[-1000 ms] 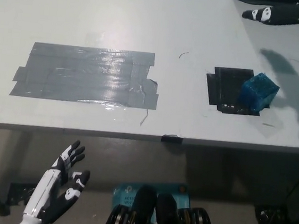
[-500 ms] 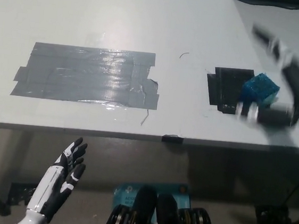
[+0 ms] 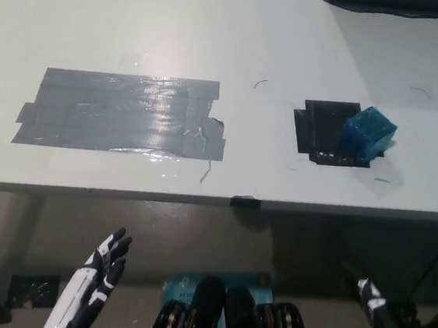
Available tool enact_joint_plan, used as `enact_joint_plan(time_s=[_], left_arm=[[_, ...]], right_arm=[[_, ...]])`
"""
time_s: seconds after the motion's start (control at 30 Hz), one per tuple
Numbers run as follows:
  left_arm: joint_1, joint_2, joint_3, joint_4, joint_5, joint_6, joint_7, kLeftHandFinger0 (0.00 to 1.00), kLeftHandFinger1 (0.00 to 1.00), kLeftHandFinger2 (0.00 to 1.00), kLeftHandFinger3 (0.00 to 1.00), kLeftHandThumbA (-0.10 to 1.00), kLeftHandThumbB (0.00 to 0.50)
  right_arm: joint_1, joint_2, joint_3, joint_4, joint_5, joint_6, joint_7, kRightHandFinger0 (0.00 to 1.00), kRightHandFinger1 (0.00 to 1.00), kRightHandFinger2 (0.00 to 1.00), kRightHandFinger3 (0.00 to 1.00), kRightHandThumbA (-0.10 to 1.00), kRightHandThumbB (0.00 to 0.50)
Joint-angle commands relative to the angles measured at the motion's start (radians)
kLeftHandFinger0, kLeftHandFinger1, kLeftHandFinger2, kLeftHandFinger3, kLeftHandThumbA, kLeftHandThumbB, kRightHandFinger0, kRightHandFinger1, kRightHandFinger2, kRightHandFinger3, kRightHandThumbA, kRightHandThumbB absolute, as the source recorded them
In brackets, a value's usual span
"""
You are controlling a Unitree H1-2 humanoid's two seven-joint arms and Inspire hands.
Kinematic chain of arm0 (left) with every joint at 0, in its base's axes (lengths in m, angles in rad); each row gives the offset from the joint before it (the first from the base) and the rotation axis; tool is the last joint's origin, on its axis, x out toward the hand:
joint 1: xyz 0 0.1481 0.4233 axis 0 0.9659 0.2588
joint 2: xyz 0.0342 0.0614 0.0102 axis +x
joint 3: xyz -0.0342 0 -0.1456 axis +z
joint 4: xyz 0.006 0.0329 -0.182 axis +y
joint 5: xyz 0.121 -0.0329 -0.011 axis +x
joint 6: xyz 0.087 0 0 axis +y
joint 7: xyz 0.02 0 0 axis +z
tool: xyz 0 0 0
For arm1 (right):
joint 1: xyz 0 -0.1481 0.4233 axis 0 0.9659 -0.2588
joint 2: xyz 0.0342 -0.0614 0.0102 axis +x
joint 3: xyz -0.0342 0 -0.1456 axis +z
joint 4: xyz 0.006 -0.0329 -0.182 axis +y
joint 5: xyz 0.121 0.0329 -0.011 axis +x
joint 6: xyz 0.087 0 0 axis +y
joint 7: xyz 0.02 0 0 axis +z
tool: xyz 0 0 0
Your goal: A person hands a rubik's cube to the robot and rhe robot picks it up with its right hand and places it on the black spot on the desk infron tof it
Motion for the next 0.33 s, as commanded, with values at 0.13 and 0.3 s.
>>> enact_joint_plan(time_s=[0.13, 0.3], left_arm=[[0.024, 0.009, 0.006, -0.034, 0.006, -0.017, -0.001, 1.0, 1.0, 1.0, 1.0, 0.9, 0.312], [0.046, 0.018, 0.01, -0.052, 0.002, -0.02, -0.005, 1.0, 1.0, 1.0, 1.0, 0.9, 0.303]], right_arm=[[-0.011, 0.043, -0.026, 0.159, 0.107, -0.329, -0.072, 1.0, 1.0, 1.0, 1.0, 1.0, 0.379], [0.012, 0.049, -0.018, 0.166, 0.114, -0.36, -0.071, 1.0, 1.0, 1.0, 1.0, 1.0, 0.345]])
